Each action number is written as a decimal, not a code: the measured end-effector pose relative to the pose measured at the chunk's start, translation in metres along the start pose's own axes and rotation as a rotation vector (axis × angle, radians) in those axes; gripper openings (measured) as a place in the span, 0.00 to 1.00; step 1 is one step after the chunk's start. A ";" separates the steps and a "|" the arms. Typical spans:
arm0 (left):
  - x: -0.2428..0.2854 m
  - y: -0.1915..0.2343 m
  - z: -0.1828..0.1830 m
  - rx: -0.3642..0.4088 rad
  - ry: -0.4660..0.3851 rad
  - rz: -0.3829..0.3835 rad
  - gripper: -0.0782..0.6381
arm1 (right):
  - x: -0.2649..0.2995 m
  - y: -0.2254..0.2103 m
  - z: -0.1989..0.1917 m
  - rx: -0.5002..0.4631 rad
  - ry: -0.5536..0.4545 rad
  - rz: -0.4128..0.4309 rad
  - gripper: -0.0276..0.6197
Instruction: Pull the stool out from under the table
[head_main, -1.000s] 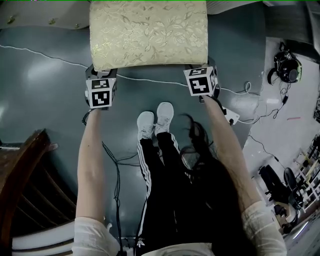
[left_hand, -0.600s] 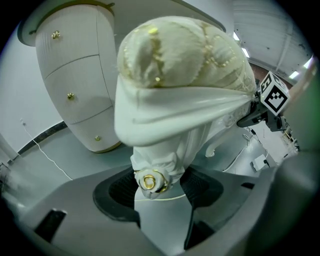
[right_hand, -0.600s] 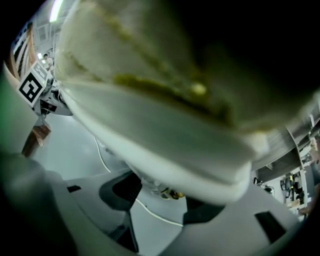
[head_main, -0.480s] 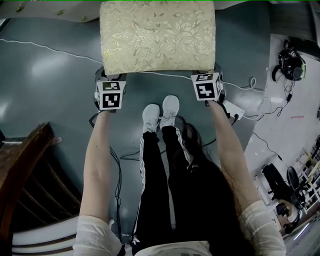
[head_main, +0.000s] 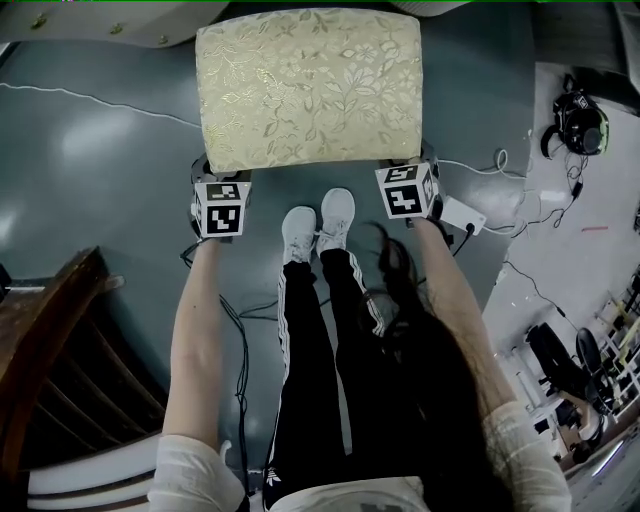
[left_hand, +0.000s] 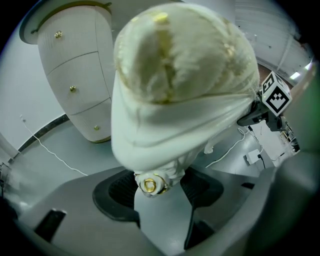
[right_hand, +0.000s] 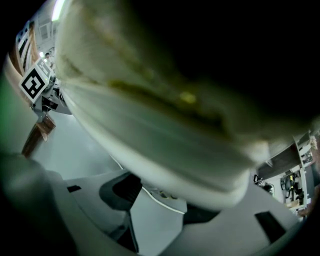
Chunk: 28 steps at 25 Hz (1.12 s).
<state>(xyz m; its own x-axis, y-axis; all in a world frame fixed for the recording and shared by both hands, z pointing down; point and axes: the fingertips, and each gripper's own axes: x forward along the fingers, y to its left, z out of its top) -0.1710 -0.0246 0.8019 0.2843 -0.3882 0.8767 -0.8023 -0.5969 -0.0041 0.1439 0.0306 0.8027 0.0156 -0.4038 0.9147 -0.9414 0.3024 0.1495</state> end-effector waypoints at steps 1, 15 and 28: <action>0.000 0.000 0.001 0.000 0.003 0.002 0.49 | 0.000 0.000 0.000 -0.001 0.002 0.001 0.44; -0.006 -0.002 0.000 0.005 0.074 -0.021 0.49 | -0.004 0.000 -0.002 -0.005 0.038 0.014 0.44; -0.006 -0.003 -0.001 0.010 0.070 -0.035 0.49 | -0.005 0.001 -0.005 -0.011 0.057 0.022 0.44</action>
<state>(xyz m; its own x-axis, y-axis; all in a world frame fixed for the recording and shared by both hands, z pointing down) -0.1711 -0.0202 0.7973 0.2738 -0.3171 0.9080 -0.7874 -0.6160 0.0223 0.1443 0.0374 0.8002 0.0140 -0.3471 0.9377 -0.9380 0.3202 0.1325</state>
